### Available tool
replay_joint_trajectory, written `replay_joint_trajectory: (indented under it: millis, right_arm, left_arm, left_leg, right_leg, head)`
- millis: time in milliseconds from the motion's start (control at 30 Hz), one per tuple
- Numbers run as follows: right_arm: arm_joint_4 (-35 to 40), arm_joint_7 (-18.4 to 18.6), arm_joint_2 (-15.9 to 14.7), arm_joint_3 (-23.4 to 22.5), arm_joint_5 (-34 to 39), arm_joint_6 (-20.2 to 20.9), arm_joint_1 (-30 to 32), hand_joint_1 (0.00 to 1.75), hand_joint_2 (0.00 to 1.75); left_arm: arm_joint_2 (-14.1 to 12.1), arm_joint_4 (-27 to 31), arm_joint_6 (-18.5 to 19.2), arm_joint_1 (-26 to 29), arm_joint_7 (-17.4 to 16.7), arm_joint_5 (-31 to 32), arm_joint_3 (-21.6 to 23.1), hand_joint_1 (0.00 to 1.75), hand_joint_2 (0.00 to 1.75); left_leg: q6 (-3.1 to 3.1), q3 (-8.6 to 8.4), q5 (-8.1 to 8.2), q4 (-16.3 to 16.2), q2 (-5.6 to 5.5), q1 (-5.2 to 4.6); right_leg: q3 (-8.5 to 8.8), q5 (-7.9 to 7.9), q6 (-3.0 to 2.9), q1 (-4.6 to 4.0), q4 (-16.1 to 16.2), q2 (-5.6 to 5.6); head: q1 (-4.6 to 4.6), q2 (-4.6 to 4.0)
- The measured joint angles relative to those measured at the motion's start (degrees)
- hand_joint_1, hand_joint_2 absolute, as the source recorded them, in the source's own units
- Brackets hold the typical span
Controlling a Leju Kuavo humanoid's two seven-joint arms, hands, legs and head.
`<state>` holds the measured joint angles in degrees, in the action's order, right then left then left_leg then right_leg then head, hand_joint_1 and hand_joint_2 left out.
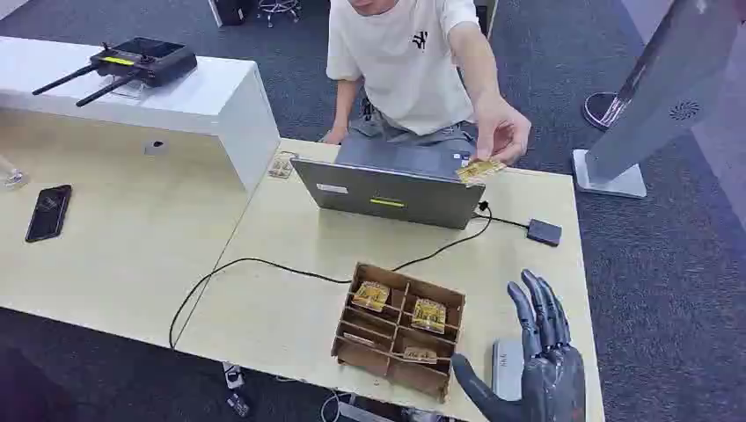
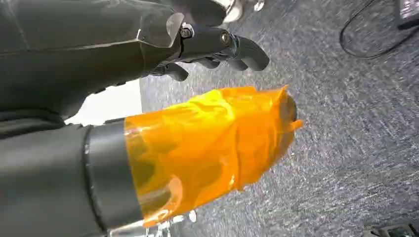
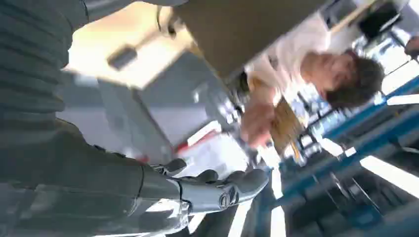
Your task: Pass the card to the sensor for recognition and then transmit it.
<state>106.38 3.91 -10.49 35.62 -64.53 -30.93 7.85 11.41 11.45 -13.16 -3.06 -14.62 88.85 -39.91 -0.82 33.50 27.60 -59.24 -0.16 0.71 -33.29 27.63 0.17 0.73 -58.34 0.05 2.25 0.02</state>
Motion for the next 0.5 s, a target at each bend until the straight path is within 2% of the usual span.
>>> replay_joint_trajectory:
  millis: [67,300,500]
  right_arm:
    - [-0.6,0.6,0.8,-1.0,-5.8,0.8,-2.5,0.0,1.75]
    - [-5.5,4.2,1.9,-1.7,-17.4,5.2,-11.8,0.0,1.75]
    - [-12.4,6.6,1.9,-1.7,-22.5,7.4,-20.6,0.0,1.75]
  left_arm:
    - [0.0,0.1,0.7,-0.4,-0.3,0.6,1.2,0.0,0.0]
    - [-0.4,0.6,3.0,-1.6,-1.2,1.0,5.2,0.0,0.0]
    - [-0.6,1.1,4.7,-2.5,-2.0,1.0,9.2,0.0,0.0]
  left_leg:
    - [0.0,-0.01,0.0,0.0,0.01,0.0]
    - [0.0,-0.01,-0.08,0.0,0.01,-0.02]
    - [-0.02,-0.02,-0.14,0.0,-0.02,-0.01]
  right_leg:
    - [0.0,-0.02,0.01,0.0,0.0,0.01]
    - [0.02,-0.08,0.02,0.01,0.0,0.01]
    - [0.02,-0.11,-0.01,0.01,0.0,0.0]
  head:
    - [0.0,0.0]
    - [0.0,0.0]
    - [0.02,0.0]
